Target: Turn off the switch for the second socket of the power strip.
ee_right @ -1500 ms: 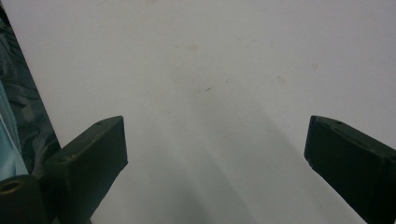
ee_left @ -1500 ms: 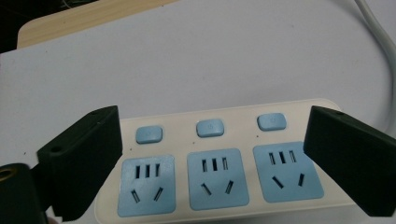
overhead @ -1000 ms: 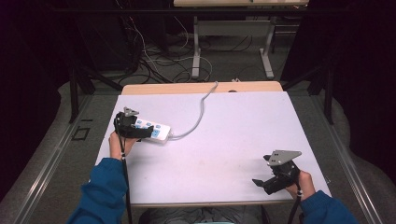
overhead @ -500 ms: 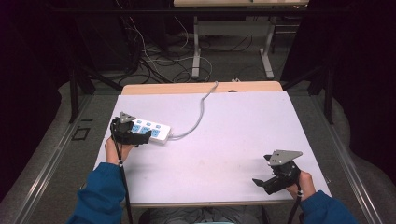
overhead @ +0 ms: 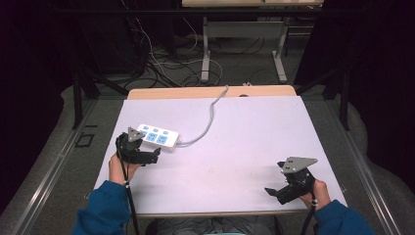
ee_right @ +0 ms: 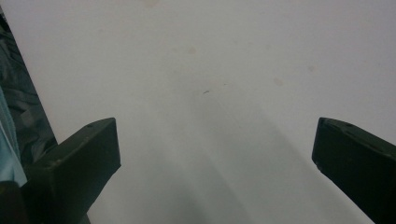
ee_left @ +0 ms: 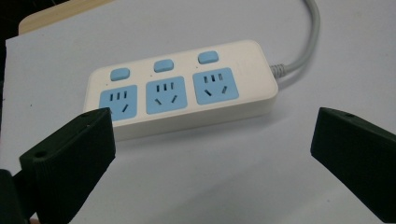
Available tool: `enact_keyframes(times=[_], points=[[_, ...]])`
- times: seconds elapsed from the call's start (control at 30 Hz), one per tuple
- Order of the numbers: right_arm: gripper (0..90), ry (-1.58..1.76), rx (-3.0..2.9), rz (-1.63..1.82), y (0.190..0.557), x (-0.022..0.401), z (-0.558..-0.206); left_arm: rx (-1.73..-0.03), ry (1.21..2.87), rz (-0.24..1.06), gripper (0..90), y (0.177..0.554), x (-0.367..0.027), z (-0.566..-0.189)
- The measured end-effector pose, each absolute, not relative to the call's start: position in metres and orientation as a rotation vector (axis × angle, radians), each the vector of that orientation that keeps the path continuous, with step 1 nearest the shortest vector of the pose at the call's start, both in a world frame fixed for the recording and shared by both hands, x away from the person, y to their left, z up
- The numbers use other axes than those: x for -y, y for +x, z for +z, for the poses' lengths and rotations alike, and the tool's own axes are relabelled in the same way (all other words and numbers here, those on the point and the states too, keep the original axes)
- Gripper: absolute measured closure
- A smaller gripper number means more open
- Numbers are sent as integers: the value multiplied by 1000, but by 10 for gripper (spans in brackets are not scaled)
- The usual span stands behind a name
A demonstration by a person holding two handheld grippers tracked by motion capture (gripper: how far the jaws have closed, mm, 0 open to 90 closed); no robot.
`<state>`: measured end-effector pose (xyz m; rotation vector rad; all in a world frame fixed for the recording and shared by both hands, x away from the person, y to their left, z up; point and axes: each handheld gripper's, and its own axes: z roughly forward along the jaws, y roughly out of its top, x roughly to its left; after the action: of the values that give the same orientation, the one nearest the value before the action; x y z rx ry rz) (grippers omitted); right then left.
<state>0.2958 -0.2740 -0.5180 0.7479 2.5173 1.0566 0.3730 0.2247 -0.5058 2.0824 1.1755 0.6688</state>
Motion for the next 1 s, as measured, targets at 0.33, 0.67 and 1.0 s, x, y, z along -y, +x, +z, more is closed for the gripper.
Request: enact_keyframes(times=[0.33, 0.67, 1.0], points=[[0, 754, -2515, 1053, 296, 273, -519, -1131, 2102, 677, 0, 342, -220, -503], [0, 750, -2523, 1051, 297, 273, -519, -1076, 2129, 650, 0, 320, -217, -503], [0, 753, -2518, 1052, 297, 273, -520, -1068, 2124, 648, 0, 302, -220, -505]])
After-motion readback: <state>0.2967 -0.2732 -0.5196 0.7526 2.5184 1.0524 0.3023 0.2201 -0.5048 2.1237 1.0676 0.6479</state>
